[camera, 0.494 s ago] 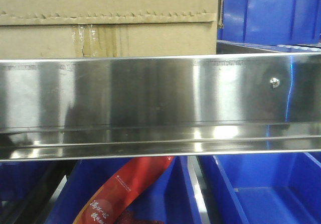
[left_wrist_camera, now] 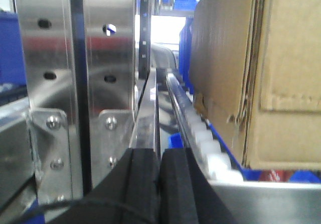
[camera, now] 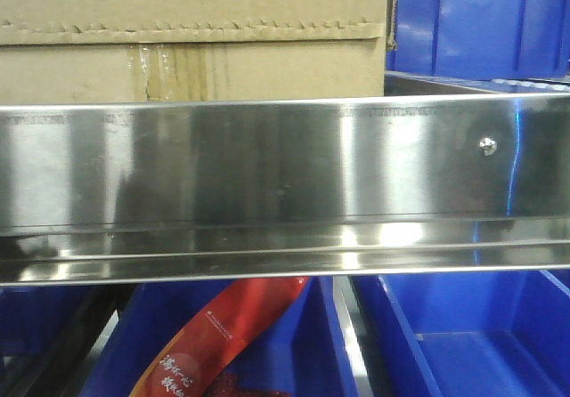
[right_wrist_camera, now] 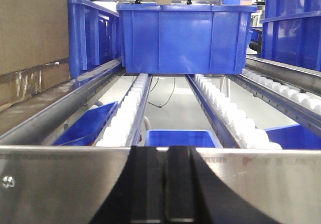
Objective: Grab carton from right shelf to conveyor
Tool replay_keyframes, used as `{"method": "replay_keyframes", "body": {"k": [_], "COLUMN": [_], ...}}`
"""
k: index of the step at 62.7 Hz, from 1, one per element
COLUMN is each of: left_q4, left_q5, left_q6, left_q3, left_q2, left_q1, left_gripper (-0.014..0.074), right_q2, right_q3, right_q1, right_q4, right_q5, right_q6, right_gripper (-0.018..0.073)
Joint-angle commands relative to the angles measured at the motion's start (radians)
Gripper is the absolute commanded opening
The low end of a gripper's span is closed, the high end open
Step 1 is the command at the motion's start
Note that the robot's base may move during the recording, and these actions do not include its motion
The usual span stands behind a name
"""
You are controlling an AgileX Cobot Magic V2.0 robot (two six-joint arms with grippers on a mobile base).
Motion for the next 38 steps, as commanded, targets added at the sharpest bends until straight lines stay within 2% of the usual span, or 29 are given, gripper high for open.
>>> {"method": "replay_keyframes", "body": {"k": [1,18,24,29,33,38], "left_q4": [-0.001,-0.008,-0.008,-0.008,-0.001,0.002], "left_q5": [-0.055,-0.069,-0.128,-0.175,-0.161,-0.093], "left_q6": [0.005,0.005,0.005,0.005,0.005,0.005], "left_q3": [-0.002,-0.002,-0.002,-0.002,-0.03,-0.109], "left_q2": [-0.006,-0.006,-0.006,-0.006,-0.006,-0.006], "left_q1": [0.001,0.001,0.001,0.001,0.001,0.001], "left_gripper": [0.0013,0.0013,0.0013,0.0013,0.0019,0.0045], "right_q2": [-0.003,-0.003,-0.003,-0.003,-0.003,-0.003], "right_q3": [0.0,0.0,0.0,0.0,-0.056,-0.162], "right_q1": [-0.002,-0.002,-0.002,-0.002,-0.002,-0.002], "right_q4": [0.001,0.001,0.009,0.056,0.064,0.064], "right_q5": [-0.025,-0.098,-0.137,-0.177,-0.146,-0.04], "right_q6": [-0.01,-0.01,-0.01,-0.008,-0.008,-0.008], "right_gripper": [-0.0069,-0.0069,-0.0069,-0.0069,-0.0069,-0.0066]}}
